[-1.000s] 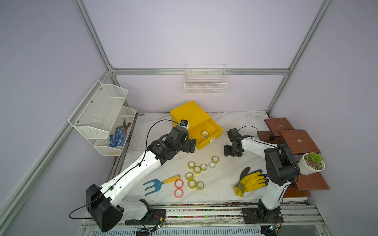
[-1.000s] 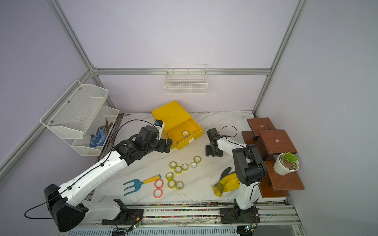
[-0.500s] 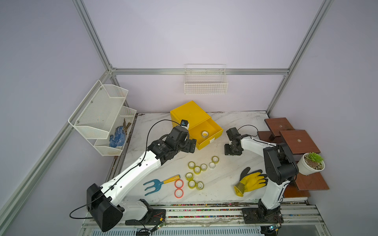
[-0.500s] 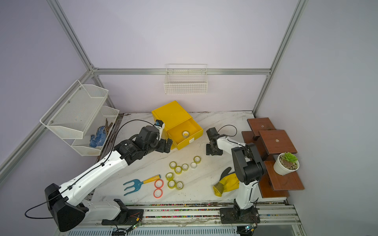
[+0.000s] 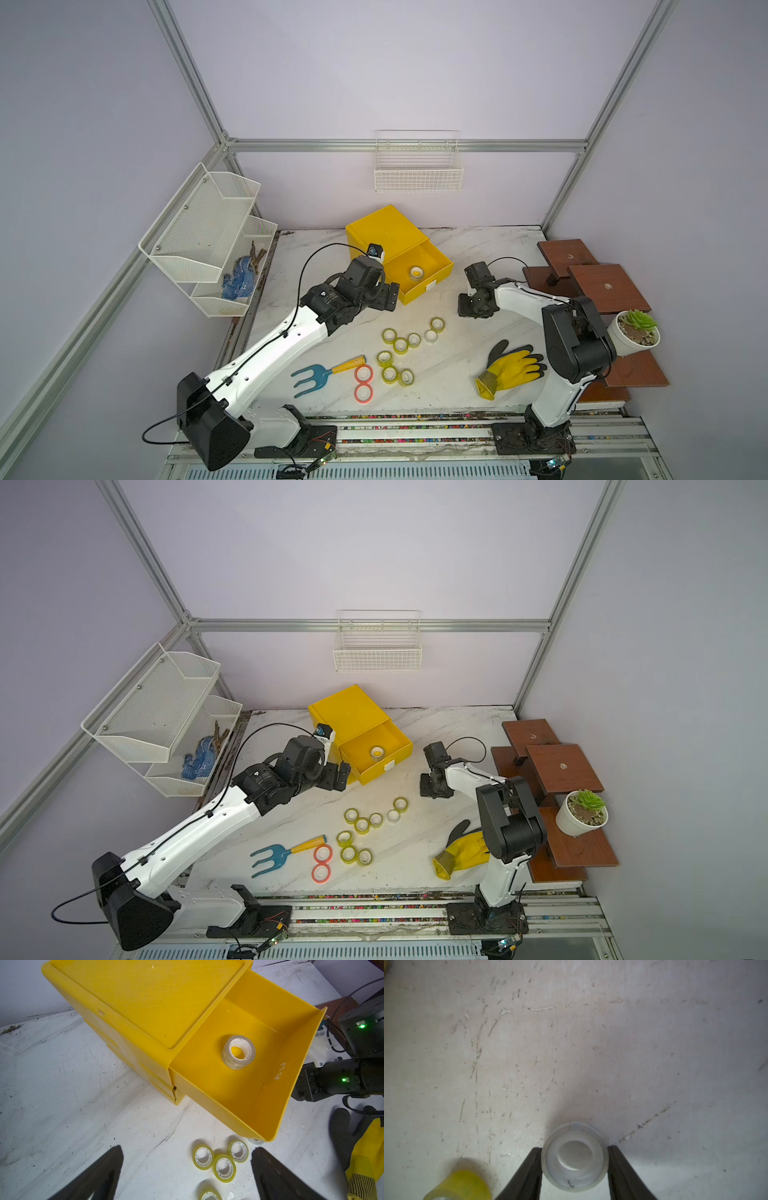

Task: Place the transparent tape into the drawer according to color
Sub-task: Pick up the tape from the drawer, then place the tape in the drawer.

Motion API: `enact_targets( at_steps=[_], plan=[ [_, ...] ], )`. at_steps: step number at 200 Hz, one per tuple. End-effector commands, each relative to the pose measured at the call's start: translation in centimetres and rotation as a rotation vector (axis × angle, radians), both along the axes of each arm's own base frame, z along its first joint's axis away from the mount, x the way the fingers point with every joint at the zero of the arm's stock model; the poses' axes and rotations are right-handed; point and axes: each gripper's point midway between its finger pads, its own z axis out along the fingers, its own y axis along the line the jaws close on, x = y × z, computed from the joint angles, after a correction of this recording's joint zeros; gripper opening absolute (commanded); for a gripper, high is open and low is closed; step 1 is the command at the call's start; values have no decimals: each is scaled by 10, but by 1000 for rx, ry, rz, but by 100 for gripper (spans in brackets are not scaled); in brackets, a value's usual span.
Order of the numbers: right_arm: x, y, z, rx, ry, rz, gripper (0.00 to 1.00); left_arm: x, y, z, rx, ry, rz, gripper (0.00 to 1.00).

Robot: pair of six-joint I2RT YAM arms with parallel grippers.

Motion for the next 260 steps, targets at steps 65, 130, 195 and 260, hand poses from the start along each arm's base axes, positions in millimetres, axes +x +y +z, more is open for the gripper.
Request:
enact_targets(
  at_steps=[65, 130, 195, 260],
  plan=[
    [2, 5, 131, 132, -281, 10, 43, 6, 2, 7, -3, -28, 18, 100],
    [9, 76, 257, 297, -525, 207, 42, 7, 2, 7, -2, -30, 21, 100],
    [40, 145, 241, 200, -462, 327, 45, 7, 3, 7, 2, -34, 25, 100],
    [43, 152, 247, 181, -489, 326, 71, 7, 3, 8, -2, -33, 23, 100]
  ],
)
